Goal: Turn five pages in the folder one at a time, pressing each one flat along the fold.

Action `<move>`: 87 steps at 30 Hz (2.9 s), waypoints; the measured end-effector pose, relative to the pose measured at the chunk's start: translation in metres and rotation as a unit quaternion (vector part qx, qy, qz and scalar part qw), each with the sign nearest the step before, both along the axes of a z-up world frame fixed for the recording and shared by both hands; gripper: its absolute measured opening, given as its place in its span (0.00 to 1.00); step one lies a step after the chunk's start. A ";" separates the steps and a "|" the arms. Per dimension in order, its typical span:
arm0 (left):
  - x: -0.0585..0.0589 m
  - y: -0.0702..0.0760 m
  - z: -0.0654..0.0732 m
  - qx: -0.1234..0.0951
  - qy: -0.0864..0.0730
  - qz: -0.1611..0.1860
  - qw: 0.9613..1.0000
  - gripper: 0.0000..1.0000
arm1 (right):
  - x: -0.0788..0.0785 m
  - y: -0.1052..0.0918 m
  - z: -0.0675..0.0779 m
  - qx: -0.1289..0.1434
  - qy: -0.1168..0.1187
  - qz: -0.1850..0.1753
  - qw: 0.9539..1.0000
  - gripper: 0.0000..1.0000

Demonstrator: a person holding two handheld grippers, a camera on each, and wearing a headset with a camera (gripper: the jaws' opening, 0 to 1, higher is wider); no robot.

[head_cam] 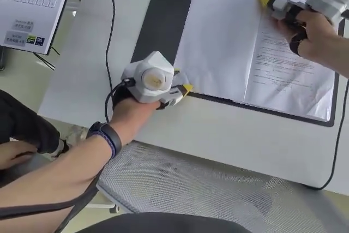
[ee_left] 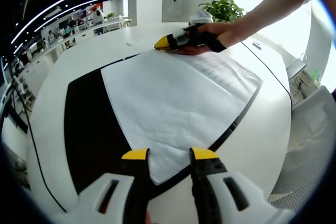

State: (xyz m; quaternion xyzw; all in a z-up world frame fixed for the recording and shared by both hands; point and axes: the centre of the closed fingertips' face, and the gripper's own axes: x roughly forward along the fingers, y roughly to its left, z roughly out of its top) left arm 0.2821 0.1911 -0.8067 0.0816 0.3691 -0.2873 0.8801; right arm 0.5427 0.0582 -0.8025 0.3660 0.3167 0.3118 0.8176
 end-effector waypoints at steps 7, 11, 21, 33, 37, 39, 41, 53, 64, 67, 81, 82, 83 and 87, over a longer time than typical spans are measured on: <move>0.000 0.000 0.000 0.000 0.001 0.000 1.000 0.28 | 0.018 -0.004 -0.003 0.011 0.004 -0.031 0.999 0.00; 0.001 0.000 -0.001 0.000 0.001 -0.002 1.000 0.29 | 0.012 -0.001 0.001 0.009 0.000 -0.025 1.000 0.00; 0.002 0.001 -0.001 0.000 0.005 -0.007 1.000 0.28 | -0.026 0.008 0.002 0.022 -0.013 0.051 0.998 0.00; 0.002 0.002 -0.003 0.000 0.005 -0.009 1.000 0.28 | -0.094 0.021 0.008 0.017 -0.032 0.137 0.990 0.00; 0.002 0.002 -0.003 0.002 0.004 -0.010 1.000 0.28 | -0.118 0.022 0.011 0.013 -0.037 0.154 0.987 0.00; 0.002 0.002 -0.003 0.002 0.004 -0.011 1.000 0.28 | -0.128 0.023 0.010 0.012 -0.039 0.166 0.985 0.00; 0.001 0.002 -0.003 0.002 0.004 -0.011 1.000 0.28 | -0.140 0.023 0.011 0.013 -0.040 0.177 0.983 0.00; 0.001 0.003 -0.002 0.003 0.005 -0.013 1.000 0.26 | -0.215 0.032 0.015 0.014 -0.037 0.238 0.971 0.00; 0.000 0.002 -0.001 0.003 0.005 -0.012 1.000 0.27 | -0.263 0.036 0.016 -0.003 -0.031 0.276 0.961 0.00; 0.001 0.002 -0.003 0.004 0.005 -0.012 1.000 0.28 | -0.273 0.035 0.015 -0.007 -0.029 0.284 0.958 0.00; 0.002 0.003 -0.005 0.003 0.003 -0.013 1.000 0.28 | -0.288 0.030 0.014 -0.011 -0.016 0.272 0.962 0.00; 0.002 0.003 -0.005 0.002 0.003 -0.013 1.000 0.28 | -0.288 0.030 0.013 -0.012 -0.016 0.272 0.962 0.00; 0.002 0.003 -0.005 0.002 0.003 -0.013 1.000 0.28 | -0.288 0.030 0.013 -0.014 -0.016 0.273 0.962 0.00; 0.001 0.002 -0.005 0.003 0.005 -0.014 1.000 0.28 | -0.289 0.030 0.013 -0.018 -0.014 0.273 0.962 0.00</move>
